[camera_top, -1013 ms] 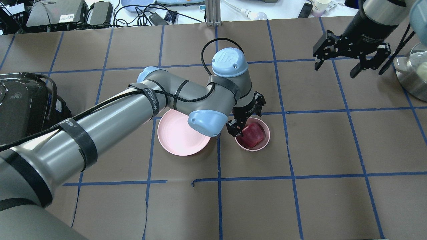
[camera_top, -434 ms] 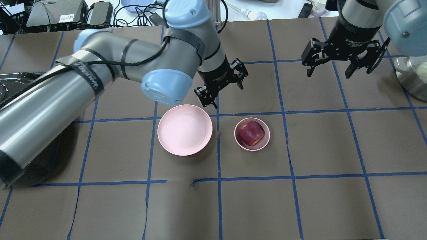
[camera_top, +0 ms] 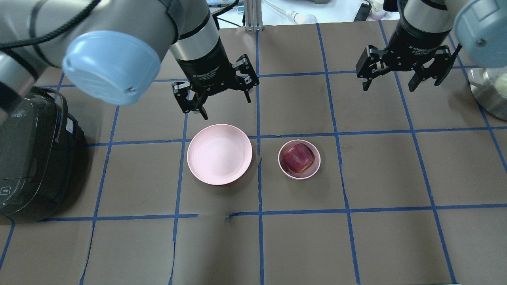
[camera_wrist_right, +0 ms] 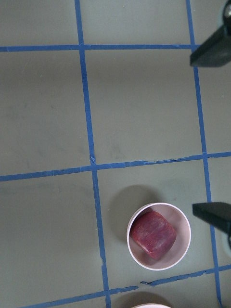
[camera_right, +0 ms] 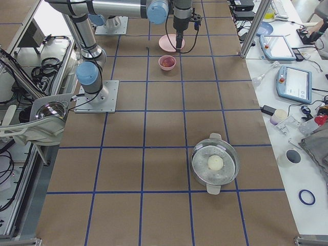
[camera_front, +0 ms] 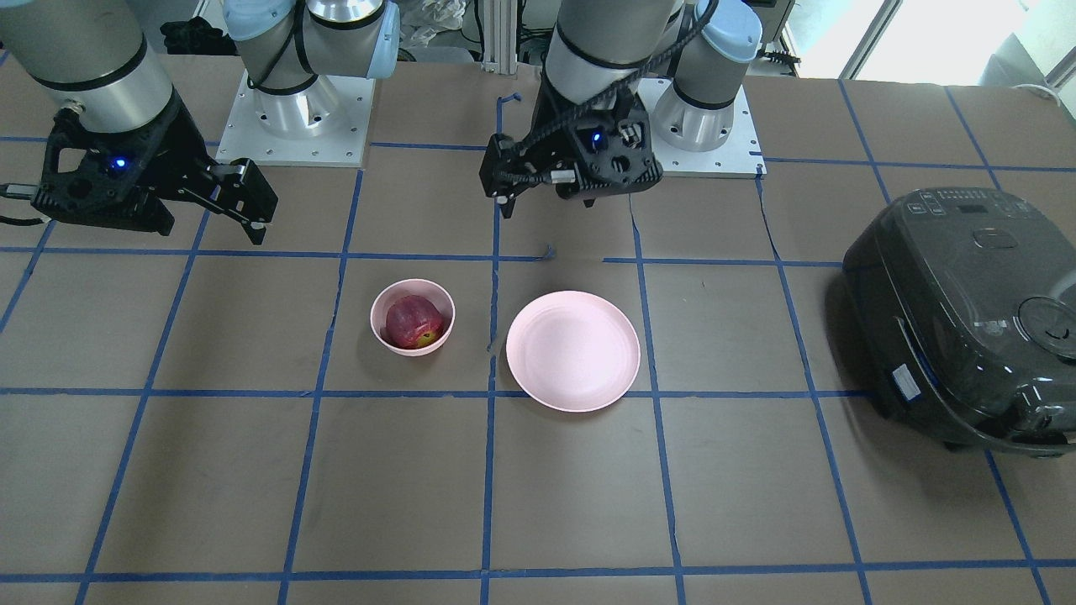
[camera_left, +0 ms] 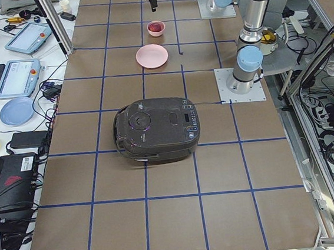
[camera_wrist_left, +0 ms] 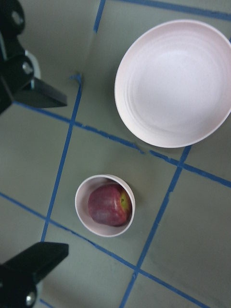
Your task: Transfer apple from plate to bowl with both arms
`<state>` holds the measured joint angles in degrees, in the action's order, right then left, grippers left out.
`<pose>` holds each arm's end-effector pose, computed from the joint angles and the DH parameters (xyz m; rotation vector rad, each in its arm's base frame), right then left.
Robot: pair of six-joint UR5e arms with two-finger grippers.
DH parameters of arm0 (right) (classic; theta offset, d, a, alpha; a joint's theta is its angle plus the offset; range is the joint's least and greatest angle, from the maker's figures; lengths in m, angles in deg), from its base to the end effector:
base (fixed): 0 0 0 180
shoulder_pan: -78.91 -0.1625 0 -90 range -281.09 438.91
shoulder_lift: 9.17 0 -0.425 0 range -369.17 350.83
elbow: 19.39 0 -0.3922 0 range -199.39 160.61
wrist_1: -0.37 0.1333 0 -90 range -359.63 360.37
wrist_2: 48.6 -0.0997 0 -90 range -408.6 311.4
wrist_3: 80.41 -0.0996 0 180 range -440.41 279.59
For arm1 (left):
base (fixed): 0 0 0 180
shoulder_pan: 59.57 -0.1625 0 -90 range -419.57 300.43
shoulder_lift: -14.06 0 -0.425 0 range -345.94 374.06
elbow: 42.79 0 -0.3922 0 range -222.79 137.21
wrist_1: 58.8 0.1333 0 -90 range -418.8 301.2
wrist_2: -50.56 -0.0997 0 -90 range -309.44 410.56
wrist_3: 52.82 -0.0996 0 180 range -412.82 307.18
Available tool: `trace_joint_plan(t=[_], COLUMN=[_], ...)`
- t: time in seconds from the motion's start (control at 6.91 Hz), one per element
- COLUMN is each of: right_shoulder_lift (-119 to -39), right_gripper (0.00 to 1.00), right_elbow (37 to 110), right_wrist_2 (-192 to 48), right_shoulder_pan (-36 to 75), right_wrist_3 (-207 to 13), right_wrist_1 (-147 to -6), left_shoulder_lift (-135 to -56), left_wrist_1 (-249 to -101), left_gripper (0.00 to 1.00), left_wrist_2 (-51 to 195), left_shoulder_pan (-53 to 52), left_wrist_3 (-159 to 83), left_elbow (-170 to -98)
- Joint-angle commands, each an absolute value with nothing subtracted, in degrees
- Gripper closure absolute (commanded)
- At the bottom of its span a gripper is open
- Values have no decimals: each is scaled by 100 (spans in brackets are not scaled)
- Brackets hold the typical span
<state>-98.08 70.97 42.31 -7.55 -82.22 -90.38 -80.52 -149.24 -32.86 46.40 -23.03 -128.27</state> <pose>0.1007 -0.5058 0.4767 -0.1457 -3.1224 -0.0195 -0.2836 -0.4649 0.4859 0.3663 -3.0160 -0.0801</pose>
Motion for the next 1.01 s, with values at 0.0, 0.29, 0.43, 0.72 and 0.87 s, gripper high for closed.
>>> trace_joint_plan(t=[0.0, 0.29, 0.43, 0.72, 0.87], right_shoulder_lift=[-9908, -9961, -9961, -9961, -9961], right_gripper=[0, 0, 0, 0, 0], right_elbow=[7087, 7096, 7096, 7096, 7104], right_wrist_2=[4210, 4201, 4201, 4202, 4210], right_shoulder_pan=[-757, -757, -757, -757, -757], right_wrist_3=[-8252, -8252, -8252, -8252, -8252], right_wrist_1=[-9051, -9077, -9068, -9077, -9077], left_shoulder_lift=[-7770, -7665, -7639, -7621, -7621], left_wrist_1=[-15144, -15126, -15117, -14968, -14959], left_gripper=[0, 0, 0, 0, 0], left_wrist_2=[-3487, -3495, -3496, -3740, -3803], left_shoulder_pan=[4076, 3327, 3272, 3263, 3263], left_wrist_3=[-3936, -4786, -4807, -4903, -4912], left_elbow=[-12892, -12823, -12866, -12866, -12884])
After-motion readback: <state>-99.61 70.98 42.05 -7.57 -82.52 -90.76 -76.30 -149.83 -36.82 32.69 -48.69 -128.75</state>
